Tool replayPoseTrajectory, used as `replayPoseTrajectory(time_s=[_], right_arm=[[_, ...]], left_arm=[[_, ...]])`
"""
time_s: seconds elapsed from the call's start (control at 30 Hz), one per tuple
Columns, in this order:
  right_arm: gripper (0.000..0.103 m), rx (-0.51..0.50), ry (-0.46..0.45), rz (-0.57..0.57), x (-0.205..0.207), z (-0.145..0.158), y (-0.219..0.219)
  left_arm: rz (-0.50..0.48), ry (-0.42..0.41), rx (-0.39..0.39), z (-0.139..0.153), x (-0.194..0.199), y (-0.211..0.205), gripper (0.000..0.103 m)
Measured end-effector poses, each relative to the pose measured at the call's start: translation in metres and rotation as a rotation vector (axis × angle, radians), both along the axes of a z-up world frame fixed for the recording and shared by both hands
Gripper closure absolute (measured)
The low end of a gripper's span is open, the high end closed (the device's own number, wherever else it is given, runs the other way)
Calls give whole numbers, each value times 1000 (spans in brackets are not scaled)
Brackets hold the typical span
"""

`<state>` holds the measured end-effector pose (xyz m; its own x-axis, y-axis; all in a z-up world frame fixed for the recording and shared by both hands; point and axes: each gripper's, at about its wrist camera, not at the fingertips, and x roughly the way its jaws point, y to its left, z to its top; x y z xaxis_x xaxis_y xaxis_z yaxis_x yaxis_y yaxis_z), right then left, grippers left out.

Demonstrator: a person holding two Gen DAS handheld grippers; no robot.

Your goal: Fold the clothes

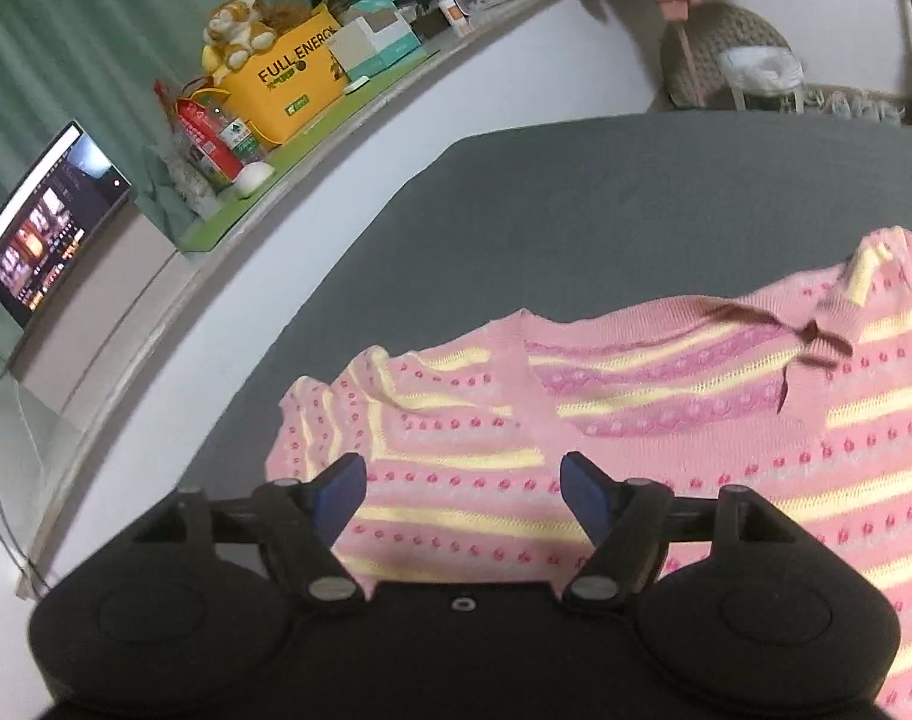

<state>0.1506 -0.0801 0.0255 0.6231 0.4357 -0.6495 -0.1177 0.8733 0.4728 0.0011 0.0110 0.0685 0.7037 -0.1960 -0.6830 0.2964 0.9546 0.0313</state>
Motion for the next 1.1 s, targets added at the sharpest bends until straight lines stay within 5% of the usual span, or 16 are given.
replayPoseTrajectory(time_s=[0.1,0.23,0.47,0.53,0.73,0.87,1.1], right_arm=[[32,-35,-49,18,18,-11,3],[32,-35,-84,47,58,-30,12],[37,-109,-46,149,130,-50,39],[42,-124,-13,128,143,-57,45],[49,-123,12,72,145,-63,62],[50,-178,-48,27,132,-65,72],[58,-163,-9,-12,147,-82,67]], left_arm=[[-76,-25,21,-19,10,-2,17],[-115,-23,-48,-53,33,7,17],[57,157,-56,-118,57,27,17],[107,194,-2,-122,54,31,17],[219,227,-33,-101,47,36,17],[217,211,0,-87,42,32,17],[175,222,32,-87,43,29,17]])
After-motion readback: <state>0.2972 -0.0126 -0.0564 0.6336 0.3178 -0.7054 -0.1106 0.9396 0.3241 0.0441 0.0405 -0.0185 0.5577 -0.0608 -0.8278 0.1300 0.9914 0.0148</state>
